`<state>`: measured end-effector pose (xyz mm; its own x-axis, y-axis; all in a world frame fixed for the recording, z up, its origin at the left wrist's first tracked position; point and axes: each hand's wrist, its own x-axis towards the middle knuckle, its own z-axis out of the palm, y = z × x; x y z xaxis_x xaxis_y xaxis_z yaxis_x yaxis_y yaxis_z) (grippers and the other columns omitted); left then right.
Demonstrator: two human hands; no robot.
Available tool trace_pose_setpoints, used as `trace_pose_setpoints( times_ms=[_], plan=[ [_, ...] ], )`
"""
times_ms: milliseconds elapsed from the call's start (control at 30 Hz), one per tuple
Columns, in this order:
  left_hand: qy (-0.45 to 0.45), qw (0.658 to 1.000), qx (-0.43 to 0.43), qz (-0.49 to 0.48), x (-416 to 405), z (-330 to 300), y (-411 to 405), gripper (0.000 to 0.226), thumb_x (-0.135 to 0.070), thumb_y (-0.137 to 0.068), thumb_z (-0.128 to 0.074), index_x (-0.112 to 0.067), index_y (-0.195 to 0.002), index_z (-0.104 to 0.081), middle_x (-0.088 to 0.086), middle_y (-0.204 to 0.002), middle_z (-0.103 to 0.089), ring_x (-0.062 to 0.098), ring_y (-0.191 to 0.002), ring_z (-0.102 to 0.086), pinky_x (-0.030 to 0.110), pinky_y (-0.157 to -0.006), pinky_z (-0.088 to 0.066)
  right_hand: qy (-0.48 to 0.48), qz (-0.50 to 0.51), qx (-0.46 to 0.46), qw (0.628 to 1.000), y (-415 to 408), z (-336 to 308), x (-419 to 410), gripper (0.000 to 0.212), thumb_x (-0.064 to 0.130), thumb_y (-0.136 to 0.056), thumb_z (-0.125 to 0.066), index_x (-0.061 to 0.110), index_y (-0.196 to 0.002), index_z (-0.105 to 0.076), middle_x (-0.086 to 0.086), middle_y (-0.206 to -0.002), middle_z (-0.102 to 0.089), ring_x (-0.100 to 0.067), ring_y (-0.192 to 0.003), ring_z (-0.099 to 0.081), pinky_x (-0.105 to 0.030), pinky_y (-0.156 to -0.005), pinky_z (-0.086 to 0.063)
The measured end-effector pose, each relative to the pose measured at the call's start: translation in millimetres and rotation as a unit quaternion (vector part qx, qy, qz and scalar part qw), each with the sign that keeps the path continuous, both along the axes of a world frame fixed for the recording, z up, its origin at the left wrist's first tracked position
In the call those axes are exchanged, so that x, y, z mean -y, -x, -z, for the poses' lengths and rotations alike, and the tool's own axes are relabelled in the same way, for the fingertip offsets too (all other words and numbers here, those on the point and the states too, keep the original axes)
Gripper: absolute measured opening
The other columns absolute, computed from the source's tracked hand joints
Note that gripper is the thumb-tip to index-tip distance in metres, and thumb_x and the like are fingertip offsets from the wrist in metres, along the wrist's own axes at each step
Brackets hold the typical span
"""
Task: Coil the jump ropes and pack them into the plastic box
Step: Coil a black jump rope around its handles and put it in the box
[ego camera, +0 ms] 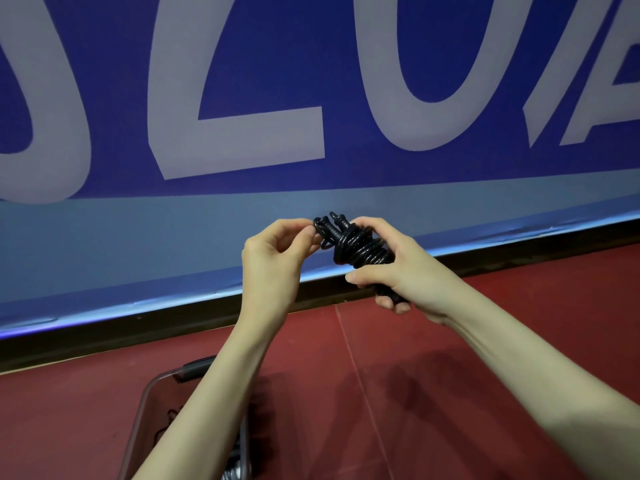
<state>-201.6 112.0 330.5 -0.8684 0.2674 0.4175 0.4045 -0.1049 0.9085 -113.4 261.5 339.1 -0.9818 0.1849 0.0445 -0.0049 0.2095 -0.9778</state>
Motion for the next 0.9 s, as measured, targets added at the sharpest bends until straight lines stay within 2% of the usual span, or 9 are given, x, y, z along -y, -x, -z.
trace_pose_setpoints(
  times_ms=[67,167,333,433,567,633,700,767,900],
  plan=[
    [-0.014,0.999,0.034,0.005,-2,-2,-2,0.009,-0.017,-0.086,-0.071,-0.011,-0.094,-0.070,0.000,-0.084,-0.075,0.016,-0.088,-0.072,0.036,-0.091,-0.054,-0.046,0.016,-0.017,0.999,0,1,2,0.057,0.007,-0.082,-0.071,0.047,-0.116,-0.050,-0.001,-0.075,-0.058,-0.019,-0.044,-0.042,-0.022,-0.040,-0.029],
    [-0.031,0.997,0.069,0.013,-1,-3,-1,0.021,-0.012,-0.086,-0.071,-0.014,-0.106,-0.064,-0.001,-0.092,-0.076,0.014,-0.093,-0.072,0.039,-0.098,-0.051,-0.085,0.025,-0.033,0.996,0,3,6,0.057,0.007,-0.081,-0.070,0.045,-0.118,-0.049,0.003,-0.067,-0.056,-0.019,-0.043,-0.042,-0.021,-0.039,-0.032],
    [-0.029,0.995,0.081,0.047,-1,0,2,0.031,-0.004,-0.092,-0.061,-0.015,-0.120,-0.059,-0.005,-0.106,-0.074,0.007,-0.102,-0.068,0.029,-0.101,-0.047,-0.025,0.008,-0.025,0.999,3,9,5,0.057,0.006,-0.083,-0.071,0.048,-0.115,-0.051,-0.001,-0.078,-0.060,-0.022,-0.047,-0.041,-0.022,-0.041,-0.026],
    [-0.070,0.985,0.135,0.079,-2,7,7,0.029,-0.004,-0.094,-0.058,-0.015,-0.121,-0.057,0.000,-0.105,-0.074,0.013,-0.104,-0.068,0.026,-0.097,-0.050,-0.020,0.015,-0.029,0.999,4,14,5,0.057,0.005,-0.083,-0.071,0.046,-0.116,-0.051,0.002,-0.073,-0.059,-0.021,-0.047,-0.041,-0.021,-0.041,-0.026],
    [-0.118,0.977,0.167,0.063,-3,15,9,0.023,0.003,-0.094,-0.055,-0.012,-0.110,-0.059,0.005,-0.094,-0.076,0.016,-0.093,-0.071,0.021,-0.082,-0.054,-0.015,0.010,-0.024,1.000,6,17,7,0.057,0.004,-0.082,-0.071,0.046,-0.116,-0.052,-0.006,-0.084,-0.061,-0.021,-0.047,-0.042,-0.021,-0.041,-0.025],
    [-0.124,0.980,0.145,0.048,-4,16,7,0.021,0.005,-0.092,-0.056,-0.015,-0.099,-0.060,0.002,-0.095,-0.076,0.013,-0.089,-0.070,0.022,-0.077,-0.052,0.012,0.000,-0.020,1.000,7,17,6,0.058,0.003,-0.082,-0.071,0.046,-0.116,-0.053,-0.006,-0.086,-0.061,-0.020,-0.046,-0.041,-0.020,-0.041,-0.024],
    [-0.095,0.992,0.075,0.029,-2,16,8,0.023,0.005,-0.090,-0.059,-0.018,-0.092,-0.061,-0.004,-0.100,-0.074,0.010,-0.093,-0.068,0.020,-0.075,-0.051,0.060,-0.011,-0.013,0.998,8,18,5,0.058,0.002,-0.082,-0.071,0.045,-0.117,-0.055,-0.007,-0.085,-0.062,-0.018,-0.043,-0.039,-0.019,-0.041,-0.023],
    [-0.042,0.999,0.000,0.035,1,15,9,0.020,0.004,-0.090,-0.061,-0.015,-0.095,-0.066,-0.009,-0.096,-0.074,0.007,-0.091,-0.069,0.018,-0.078,-0.050,0.091,-0.022,0.000,0.996,8,18,3,0.057,0.002,-0.082,-0.071,0.043,-0.118,-0.056,-0.011,-0.081,-0.062,-0.017,-0.041,-0.038,-0.017,-0.040,-0.023],
    [0.023,0.997,-0.060,0.053,5,17,12,0.017,0.005,-0.090,-0.059,-0.008,-0.098,-0.068,0.002,-0.101,-0.072,0.014,-0.092,-0.070,0.023,-0.085,-0.051,0.099,-0.030,0.014,0.995,8,19,-1,0.054,0.003,-0.083,-0.070,0.042,-0.118,-0.057,-0.013,-0.079,-0.061,-0.017,-0.041,-0.038,-0.016,-0.039,-0.025]
  ],
)
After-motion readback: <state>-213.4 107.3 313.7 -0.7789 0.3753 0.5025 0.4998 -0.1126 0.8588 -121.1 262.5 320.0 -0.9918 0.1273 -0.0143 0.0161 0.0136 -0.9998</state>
